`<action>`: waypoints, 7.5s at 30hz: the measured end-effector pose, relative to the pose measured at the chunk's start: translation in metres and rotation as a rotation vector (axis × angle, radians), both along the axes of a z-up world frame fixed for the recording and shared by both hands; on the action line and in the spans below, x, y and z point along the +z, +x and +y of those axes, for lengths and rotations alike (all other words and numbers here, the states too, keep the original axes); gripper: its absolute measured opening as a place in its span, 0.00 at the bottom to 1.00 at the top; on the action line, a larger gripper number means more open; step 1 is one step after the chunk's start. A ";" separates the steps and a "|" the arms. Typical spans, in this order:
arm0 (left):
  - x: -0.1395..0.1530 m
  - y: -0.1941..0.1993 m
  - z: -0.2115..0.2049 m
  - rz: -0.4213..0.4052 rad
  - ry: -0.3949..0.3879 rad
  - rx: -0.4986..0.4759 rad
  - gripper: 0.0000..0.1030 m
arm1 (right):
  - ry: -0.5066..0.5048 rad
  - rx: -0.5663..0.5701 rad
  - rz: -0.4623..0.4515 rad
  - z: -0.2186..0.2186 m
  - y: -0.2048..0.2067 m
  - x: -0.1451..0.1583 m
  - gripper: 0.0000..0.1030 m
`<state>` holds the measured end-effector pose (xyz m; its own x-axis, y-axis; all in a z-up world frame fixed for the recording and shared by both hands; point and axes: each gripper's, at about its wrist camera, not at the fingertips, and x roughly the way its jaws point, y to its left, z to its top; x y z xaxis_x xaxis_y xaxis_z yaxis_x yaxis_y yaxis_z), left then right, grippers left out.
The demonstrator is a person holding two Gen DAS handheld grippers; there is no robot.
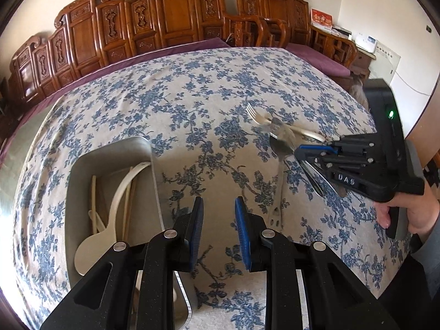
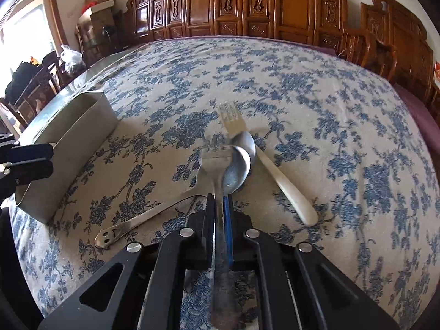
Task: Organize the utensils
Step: 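Grasp a metal fork with the right tool while the left tool grasps a metal spoon, then carry the metal spoon into the tray and open the left tool while the right tool holds the fork, then lower the metal fork into the tray and open the right tool, then move the open right tool toward the remaining fork and spoon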
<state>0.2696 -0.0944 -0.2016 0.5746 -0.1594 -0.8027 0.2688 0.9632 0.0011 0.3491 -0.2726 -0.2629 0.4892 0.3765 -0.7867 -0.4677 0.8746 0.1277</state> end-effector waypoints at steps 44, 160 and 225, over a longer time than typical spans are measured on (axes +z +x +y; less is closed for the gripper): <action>-0.055 0.063 -0.101 0.113 0.092 -0.155 0.05 | 0.128 -0.113 -0.040 -0.059 -0.005 0.020 0.08; 0.028 -0.024 0.170 -0.094 -0.045 0.248 0.10 | 0.017 0.201 -0.121 0.161 -0.088 0.072 0.08; 0.020 -0.010 0.100 -0.095 -0.035 0.149 0.40 | -0.042 -0.014 -0.175 0.055 -0.033 0.064 0.09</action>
